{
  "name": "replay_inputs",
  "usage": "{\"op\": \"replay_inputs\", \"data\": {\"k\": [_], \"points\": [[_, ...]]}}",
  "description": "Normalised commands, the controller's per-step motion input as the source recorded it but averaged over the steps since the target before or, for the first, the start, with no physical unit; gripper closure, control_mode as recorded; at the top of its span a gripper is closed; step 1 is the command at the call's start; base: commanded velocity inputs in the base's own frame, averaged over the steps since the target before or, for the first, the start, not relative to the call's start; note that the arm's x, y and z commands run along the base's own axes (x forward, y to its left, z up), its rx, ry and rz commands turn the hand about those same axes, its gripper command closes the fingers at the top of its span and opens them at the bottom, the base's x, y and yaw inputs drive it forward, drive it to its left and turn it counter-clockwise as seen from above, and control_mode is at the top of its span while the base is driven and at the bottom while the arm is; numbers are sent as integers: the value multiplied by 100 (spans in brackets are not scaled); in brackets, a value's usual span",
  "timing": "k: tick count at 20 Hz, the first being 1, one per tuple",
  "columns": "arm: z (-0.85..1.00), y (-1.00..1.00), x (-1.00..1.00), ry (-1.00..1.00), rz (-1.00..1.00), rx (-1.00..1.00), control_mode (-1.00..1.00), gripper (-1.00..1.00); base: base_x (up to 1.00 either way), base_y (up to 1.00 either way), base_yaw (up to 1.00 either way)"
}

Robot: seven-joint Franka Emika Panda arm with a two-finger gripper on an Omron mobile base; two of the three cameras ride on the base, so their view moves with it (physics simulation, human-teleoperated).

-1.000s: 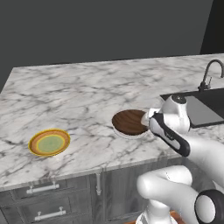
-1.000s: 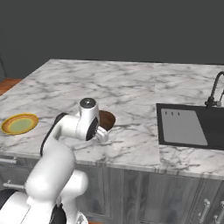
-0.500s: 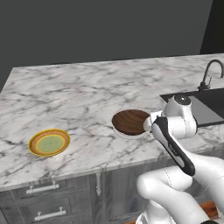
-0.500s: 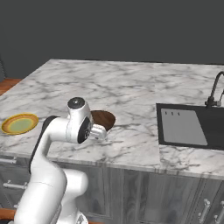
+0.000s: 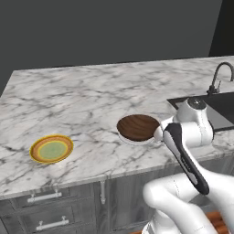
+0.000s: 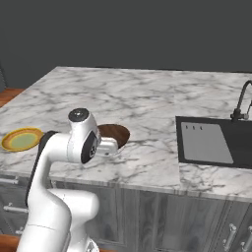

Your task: Move the bowls from the cabinet to the plates on the dining table.

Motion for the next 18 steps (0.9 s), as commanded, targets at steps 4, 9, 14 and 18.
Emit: {"op": "replay_inputs", "data": {"k": [4, 9, 14, 18], "points": [[9, 0, -42, 0, 15, -11, -100, -100, 0, 0, 0], [0, 0, -33, 0, 8, -6, 100, -100, -20, 0, 5], [0, 0, 0, 0, 0, 0, 100, -100, -34, 9, 6], [0, 0, 0, 0, 0, 0, 100, -100, -32, 39, 0]]}}
